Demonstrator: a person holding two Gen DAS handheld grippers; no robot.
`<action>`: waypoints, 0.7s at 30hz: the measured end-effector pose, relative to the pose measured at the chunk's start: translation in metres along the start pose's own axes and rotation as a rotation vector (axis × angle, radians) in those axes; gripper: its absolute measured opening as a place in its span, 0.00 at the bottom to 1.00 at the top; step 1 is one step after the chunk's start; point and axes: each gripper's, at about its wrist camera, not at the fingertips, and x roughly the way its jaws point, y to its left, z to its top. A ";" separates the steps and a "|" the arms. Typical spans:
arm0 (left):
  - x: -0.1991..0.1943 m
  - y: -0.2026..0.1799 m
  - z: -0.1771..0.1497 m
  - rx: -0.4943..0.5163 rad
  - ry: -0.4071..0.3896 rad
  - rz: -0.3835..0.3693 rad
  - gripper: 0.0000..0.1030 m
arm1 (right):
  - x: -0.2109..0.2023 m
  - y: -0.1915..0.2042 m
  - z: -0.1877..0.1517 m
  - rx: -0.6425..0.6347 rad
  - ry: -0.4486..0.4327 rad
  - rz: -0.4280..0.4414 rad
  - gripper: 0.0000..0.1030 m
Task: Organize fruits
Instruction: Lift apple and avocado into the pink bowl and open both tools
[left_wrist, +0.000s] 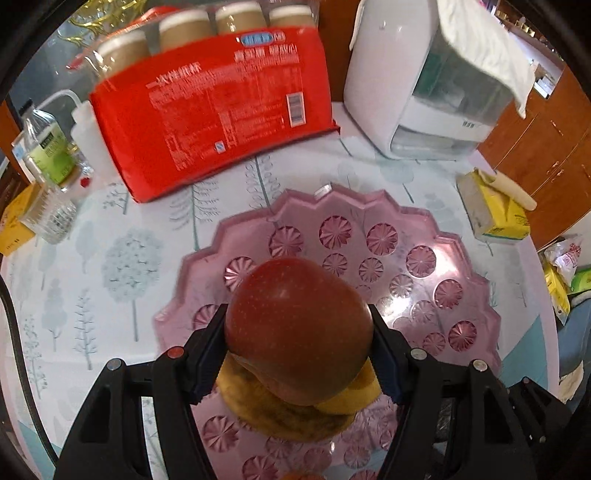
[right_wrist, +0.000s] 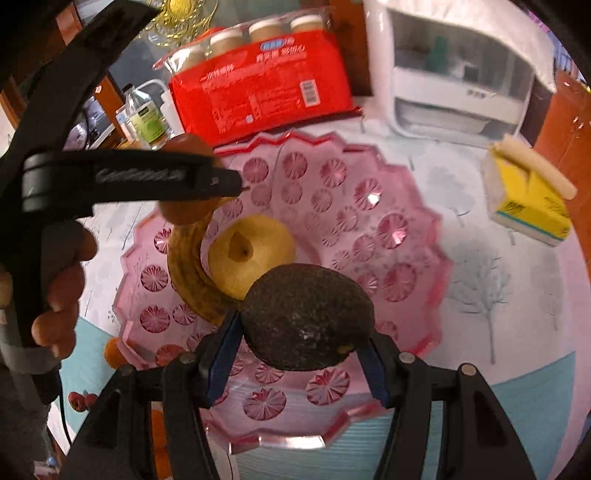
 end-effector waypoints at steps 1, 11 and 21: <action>0.005 -0.002 0.000 0.001 0.006 0.005 0.66 | 0.004 0.000 -0.001 -0.006 0.009 0.004 0.59; 0.019 -0.003 0.001 0.006 0.009 0.044 0.66 | 0.002 -0.003 0.004 0.013 -0.035 0.097 0.63; -0.018 -0.005 -0.021 0.054 -0.039 0.054 0.82 | -0.007 -0.013 -0.011 0.088 -0.061 0.125 0.65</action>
